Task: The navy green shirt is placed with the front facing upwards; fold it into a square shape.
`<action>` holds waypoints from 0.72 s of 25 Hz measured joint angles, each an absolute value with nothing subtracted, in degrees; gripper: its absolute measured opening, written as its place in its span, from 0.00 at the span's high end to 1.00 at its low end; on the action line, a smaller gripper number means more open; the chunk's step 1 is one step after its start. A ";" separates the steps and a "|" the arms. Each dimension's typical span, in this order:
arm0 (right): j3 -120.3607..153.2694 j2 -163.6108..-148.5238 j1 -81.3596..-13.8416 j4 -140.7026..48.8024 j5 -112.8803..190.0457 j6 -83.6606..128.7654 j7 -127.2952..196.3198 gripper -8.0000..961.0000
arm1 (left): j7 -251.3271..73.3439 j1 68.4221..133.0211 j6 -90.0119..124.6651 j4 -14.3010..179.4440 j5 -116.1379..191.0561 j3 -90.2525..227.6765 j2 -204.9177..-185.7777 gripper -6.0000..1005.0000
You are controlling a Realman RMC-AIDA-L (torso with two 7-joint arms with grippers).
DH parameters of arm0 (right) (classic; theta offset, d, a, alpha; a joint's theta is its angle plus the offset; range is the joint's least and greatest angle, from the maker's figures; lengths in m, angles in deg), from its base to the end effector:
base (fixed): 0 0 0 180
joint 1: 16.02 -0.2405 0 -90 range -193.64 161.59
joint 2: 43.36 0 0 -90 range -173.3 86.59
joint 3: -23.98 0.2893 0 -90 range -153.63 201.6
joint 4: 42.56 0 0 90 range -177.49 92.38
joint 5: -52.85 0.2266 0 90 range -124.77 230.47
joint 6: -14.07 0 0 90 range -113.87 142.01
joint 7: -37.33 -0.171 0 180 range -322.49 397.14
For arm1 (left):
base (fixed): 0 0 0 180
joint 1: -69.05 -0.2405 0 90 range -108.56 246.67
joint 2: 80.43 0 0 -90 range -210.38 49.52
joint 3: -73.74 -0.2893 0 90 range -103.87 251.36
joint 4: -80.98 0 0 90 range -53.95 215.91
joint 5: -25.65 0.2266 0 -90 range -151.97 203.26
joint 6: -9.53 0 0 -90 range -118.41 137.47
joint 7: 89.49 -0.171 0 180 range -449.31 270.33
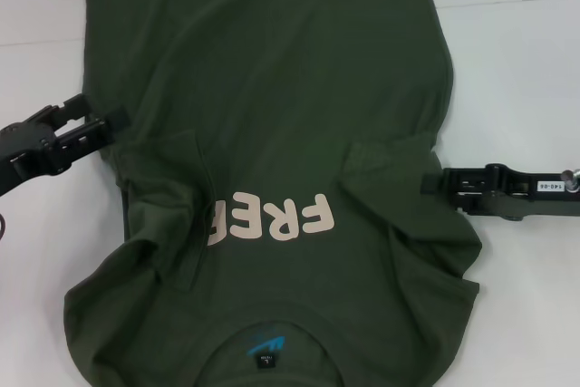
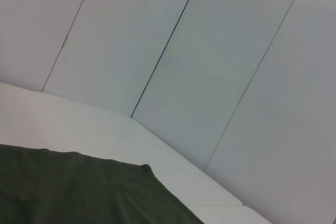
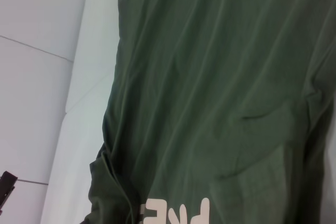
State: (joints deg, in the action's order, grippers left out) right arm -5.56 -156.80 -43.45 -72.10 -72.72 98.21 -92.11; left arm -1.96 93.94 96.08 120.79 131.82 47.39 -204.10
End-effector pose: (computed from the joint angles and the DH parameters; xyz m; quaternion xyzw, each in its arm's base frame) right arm 0.3714 0.3474 -0.0137 -0.6927 0.6771 0.2312 0.0912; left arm -0.3107 0.3625 -0.0123 -0.8246 -0.3530 -0.3748 0.2346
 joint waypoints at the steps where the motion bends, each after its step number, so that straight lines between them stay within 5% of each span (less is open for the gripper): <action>1: -5.59 -156.88 -43.58 -72.08 -72.74 98.16 -92.27 0.26 | -1.95 93.90 96.08 120.79 131.82 47.40 -204.08 0.10; 8: -5.64 -156.95 -43.41 -72.00 -72.78 98.16 -93.39 0.39 | -1.99 93.83 96.03 120.79 131.82 47.47 -204.00 0.10; 18: -5.93 -157.06 -43.64 -71.81 -72.77 98.15 -93.00 0.80 | -2.41 93.83 96.01 120.79 131.82 47.47 -204.00 0.10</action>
State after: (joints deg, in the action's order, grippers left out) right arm -5.93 -157.06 -43.64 -71.81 -72.77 98.15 -93.00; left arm -2.41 93.83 96.01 120.79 131.82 47.47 -204.00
